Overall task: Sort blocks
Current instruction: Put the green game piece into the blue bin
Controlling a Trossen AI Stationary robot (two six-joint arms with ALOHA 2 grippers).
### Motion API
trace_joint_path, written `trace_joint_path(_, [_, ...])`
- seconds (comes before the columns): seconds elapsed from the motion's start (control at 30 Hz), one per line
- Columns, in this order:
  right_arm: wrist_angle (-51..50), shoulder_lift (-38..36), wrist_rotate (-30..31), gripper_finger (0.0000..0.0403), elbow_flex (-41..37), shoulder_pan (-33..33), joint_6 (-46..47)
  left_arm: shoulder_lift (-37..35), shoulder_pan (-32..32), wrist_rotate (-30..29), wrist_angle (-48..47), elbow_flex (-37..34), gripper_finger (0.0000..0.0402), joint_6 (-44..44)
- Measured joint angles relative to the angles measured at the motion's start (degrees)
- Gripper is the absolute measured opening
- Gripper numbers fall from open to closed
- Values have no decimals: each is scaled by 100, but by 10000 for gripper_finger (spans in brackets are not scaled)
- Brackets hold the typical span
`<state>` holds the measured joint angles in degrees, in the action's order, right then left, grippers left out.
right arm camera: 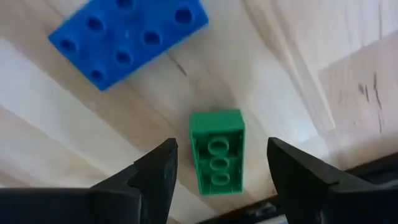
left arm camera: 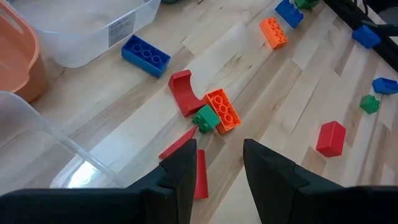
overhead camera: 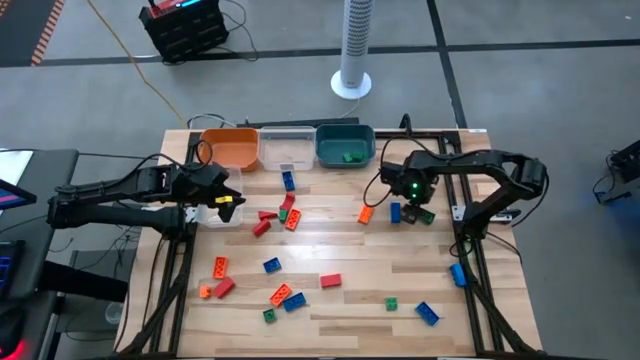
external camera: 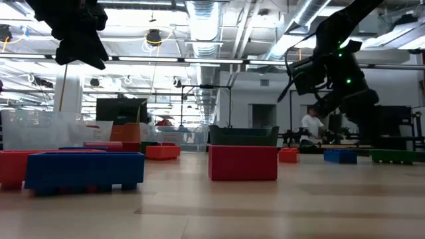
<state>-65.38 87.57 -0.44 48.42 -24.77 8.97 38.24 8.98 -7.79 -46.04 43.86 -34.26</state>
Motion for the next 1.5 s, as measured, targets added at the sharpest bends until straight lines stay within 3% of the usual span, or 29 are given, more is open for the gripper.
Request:
trace_joint_path(0.43, [93, 1412, 47, 244, -106, 410, -24, 0, 2, 31, -5, 0, 125, -13])
trace_joint_path(0.6, [42, 1425, 52, 175, 100, 517, -44, 0, 1, 74, -9, 0, 125, -52])
trace_joint_path(0.77, [85, 945, 46, 91, 662, 451, -140, 0, 2, 90, -9, 0, 125, -48])
trace_joint_path(0.93, [807, 260, 43, 91, 1369, 357, -282, 0, 2, 95, -4, 0, 125, -49])
trace_joint_path(1.13, [3409, -5, -115, 91, 1833, 200, -253, 0, 1, 96, 11, 0, 125, -176])
trace_joint_path(1.23, [3812, 473, -71, 108, 2326, 67, -53, 0, 2, 96, 13, 0, 125, -269])
trace_joint_path(1.5, [2725, 2351, 532, 139, 4186, -320, -40, 9, 2, 373, 20, 0, 125, -419])
